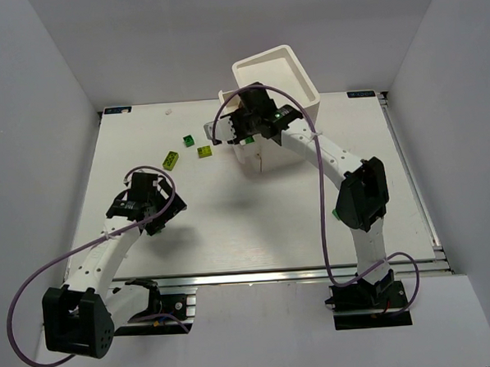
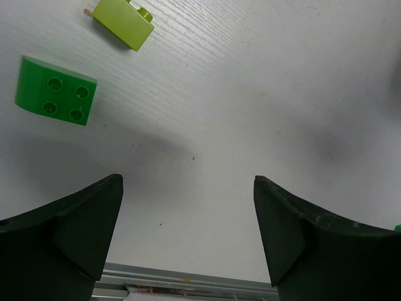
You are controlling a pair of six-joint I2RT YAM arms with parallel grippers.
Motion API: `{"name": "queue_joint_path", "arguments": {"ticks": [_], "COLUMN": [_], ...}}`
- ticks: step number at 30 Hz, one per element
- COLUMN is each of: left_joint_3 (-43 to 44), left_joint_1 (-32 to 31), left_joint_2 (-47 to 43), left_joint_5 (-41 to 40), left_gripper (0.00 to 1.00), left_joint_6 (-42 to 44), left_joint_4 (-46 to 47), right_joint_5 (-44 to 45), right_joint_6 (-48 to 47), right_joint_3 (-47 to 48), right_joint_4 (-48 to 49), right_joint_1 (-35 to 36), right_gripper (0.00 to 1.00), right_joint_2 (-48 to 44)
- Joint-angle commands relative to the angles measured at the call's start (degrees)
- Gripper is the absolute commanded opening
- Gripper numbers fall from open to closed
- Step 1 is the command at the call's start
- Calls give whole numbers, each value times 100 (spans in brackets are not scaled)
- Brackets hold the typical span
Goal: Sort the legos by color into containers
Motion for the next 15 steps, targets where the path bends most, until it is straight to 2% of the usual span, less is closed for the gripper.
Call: {"name": "queue_joint_path", "arguments": {"ticks": [1, 7, 10, 13, 14, 15], "left_joint_3": [-60, -60, -95, -95, -95, -104], "left_joint_1": [28, 28, 28, 28, 28, 28], "left_joint_2": [-149, -158, -272, -298, -298, -307], "left_joint_5": [-69, -104, -130, -165, -174, -174], "left_gripper": [95, 95, 95, 95, 95, 95], "left_joint_6": [-45, -71, -97, -115, -124, -115], "left_joint_4": [136, 101, 92, 39, 31, 39], "right_joint_5": [218, 77, 24, 33, 42, 24], "right_joint_6": [-685, -1195, -1423, -1556, -1565, -1565], "right_joint_3": [-15, -191, -165, -156, -156, -156], "right_joint_4": [347, 251, 120, -22, -57, -66], "right_joint_1": [-20, -20, -37, -151, -65, -72], "right_gripper": [10, 15, 22, 43, 55, 58], "right_joint_2": [-45, 26, 87, 131, 123, 131]}}
